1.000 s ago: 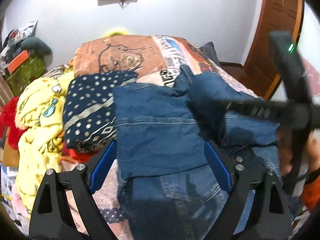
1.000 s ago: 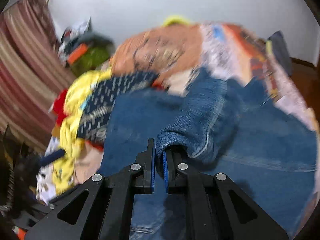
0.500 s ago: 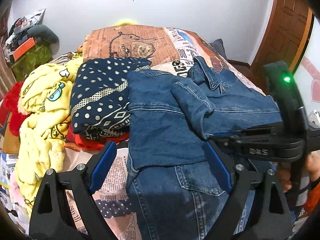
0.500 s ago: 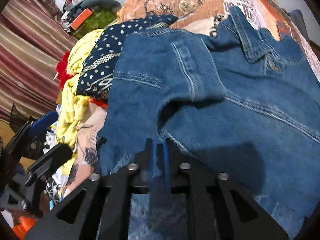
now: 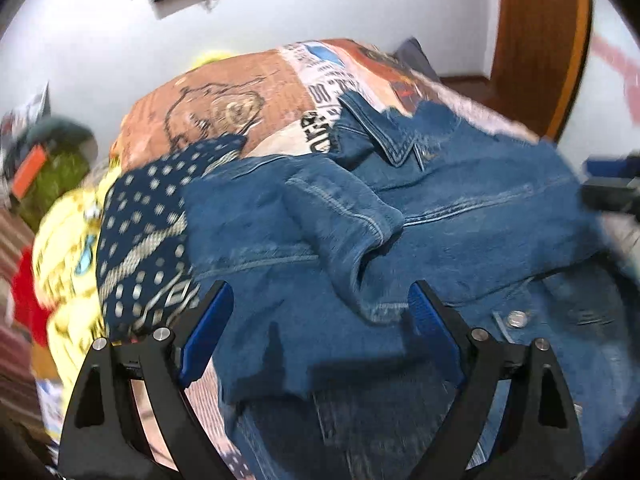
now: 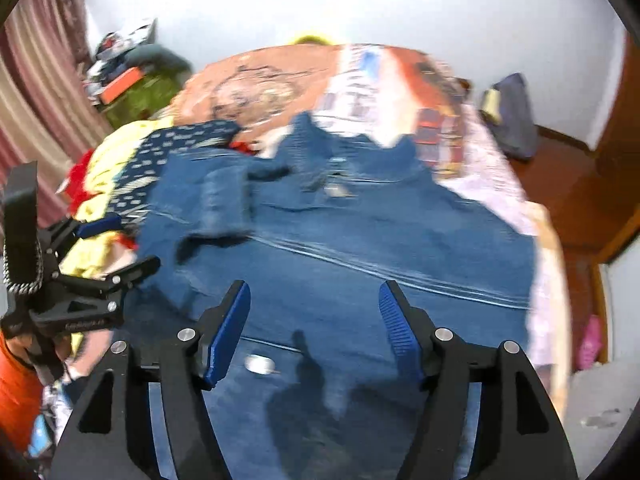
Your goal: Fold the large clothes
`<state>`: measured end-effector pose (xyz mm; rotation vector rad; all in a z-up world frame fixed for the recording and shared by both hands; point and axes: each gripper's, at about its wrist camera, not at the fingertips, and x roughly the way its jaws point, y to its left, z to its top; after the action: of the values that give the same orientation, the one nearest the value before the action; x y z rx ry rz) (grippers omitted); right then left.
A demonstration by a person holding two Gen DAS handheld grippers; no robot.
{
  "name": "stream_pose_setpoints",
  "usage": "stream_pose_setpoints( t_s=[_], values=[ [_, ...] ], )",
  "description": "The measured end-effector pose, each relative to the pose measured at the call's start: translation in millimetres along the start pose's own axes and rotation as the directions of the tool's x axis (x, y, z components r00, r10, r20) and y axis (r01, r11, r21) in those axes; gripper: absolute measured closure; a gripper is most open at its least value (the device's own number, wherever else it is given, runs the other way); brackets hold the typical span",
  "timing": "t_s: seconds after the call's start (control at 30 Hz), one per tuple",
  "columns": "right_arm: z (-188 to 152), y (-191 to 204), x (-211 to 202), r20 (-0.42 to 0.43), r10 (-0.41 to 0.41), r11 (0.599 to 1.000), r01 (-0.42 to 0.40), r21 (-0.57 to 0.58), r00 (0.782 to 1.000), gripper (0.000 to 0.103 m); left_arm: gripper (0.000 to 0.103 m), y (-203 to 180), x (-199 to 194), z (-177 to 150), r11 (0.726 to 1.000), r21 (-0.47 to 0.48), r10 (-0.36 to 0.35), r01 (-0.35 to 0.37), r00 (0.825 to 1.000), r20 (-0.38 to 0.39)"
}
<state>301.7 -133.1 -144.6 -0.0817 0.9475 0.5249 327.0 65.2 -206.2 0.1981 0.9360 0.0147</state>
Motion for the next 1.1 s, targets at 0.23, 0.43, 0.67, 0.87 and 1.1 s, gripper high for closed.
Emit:
stream_pose_setpoints(
  t_s=[0.23, 0.43, 0.67, 0.87, 1.1],
  values=[
    [-23, -50, 8, -0.04, -0.042, 0.992, 0.046, 0.116, 0.998, 0.04, 0.014, -31, 57, 14, 0.985, 0.135, 0.112, -0.104, 0.992, -0.056],
    [-45, -76, 18, -0.082, -0.051, 0.982, 0.065, 0.177, 0.995, 0.04, 0.017, -29, 78, 25, 0.991, 0.079, 0.109, -0.104, 0.992, -0.064],
    [-56, -84, 22, -0.095, -0.044, 0.979, 0.062, 0.195, 0.995, 0.039, 0.052, -17, 83, 35, 0.998, -0.025, 0.063, -0.065, 0.995, -0.078],
    [-57, -84, 23, -0.098, -0.049, 0.98, 0.067, 0.188, 0.994, 0.038, 0.076, 8, 67, 40, 0.988, -0.157, -0.019, 0.011, 0.999, -0.051],
    [-53, -80, 21, -0.109, -0.072, 0.981, 0.09, 0.171, 0.991, 0.038, 0.079, 46, 18, 44, 0.908, -0.317, -0.266, 0.276, 0.961, 0.075]
  ],
)
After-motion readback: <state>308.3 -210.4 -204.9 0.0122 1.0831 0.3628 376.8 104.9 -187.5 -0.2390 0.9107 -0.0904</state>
